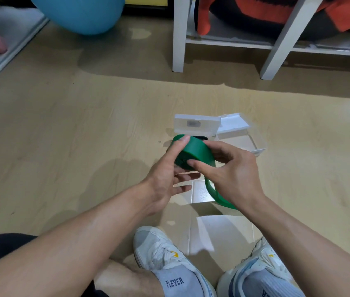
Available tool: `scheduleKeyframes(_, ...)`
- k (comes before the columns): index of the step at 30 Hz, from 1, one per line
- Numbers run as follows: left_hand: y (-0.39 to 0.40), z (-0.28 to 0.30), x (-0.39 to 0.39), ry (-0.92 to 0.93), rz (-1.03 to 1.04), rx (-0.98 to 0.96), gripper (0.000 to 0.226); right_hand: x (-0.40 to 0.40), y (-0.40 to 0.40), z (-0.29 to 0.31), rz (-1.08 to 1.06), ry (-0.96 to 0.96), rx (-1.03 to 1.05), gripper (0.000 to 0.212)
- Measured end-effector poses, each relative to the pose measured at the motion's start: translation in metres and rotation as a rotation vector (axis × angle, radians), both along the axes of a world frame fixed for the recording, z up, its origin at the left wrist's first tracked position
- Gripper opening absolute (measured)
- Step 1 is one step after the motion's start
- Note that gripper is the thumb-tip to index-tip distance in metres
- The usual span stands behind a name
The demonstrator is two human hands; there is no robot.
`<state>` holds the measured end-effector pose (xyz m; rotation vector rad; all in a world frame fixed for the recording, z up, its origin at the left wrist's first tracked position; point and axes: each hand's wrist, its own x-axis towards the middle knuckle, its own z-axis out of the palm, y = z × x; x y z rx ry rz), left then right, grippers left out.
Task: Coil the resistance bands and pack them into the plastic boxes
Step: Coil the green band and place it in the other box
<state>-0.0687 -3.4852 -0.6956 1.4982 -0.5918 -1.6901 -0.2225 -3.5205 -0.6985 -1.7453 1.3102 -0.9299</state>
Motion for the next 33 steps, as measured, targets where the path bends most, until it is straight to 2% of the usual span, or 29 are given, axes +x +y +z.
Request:
scheduleKeyframes(3,0.002,-0.001,-0.008,-0.177,-0.015,-0.022,0.071,0.001,0.003,-0.003,-0.023,0.078,-0.088,0.033)
scheduleKeyframes(7,0.007,-0.005,-0.006,-0.276,0.002,-0.098,0.056,0.005,0.007,-0.004,-0.009,0.089,-0.147,0.034)
scheduleKeyframes(9,0.006,-0.006,-0.004,-0.244,0.033,-0.085,0.057,0.005,0.007,-0.001,0.026,0.065,-0.149,0.041)
scheduleKeyframes(13,-0.001,-0.002,0.001,-0.061,0.072,-0.036,0.064,0.001,0.003,-0.001,0.039,-0.048,0.01,0.065)
scheduleKeyframes(17,-0.002,0.003,0.003,0.047,0.064,-0.026,0.065,0.001,0.004,-0.006,-0.013,-0.143,0.041,0.05)
scheduleKeyframes(20,0.0,0.005,0.002,0.097,0.053,-0.024,0.059,0.002,0.005,-0.006,-0.011,-0.158,0.024,0.052)
scheduleKeyframes(23,-0.001,0.007,0.003,0.143,0.031,-0.009,0.067,0.003,0.006,-0.004,-0.004,-0.209,0.018,0.06)
scheduleKeyframes(28,-0.001,0.006,0.003,0.156,0.022,0.012,0.065,0.003,0.004,-0.007,0.006,-0.208,-0.035,0.046)
scheduleKeyframes(33,-0.001,0.003,0.006,0.212,0.02,0.052,0.076,0.005,0.003,-0.007,0.032,-0.197,-0.031,0.048)
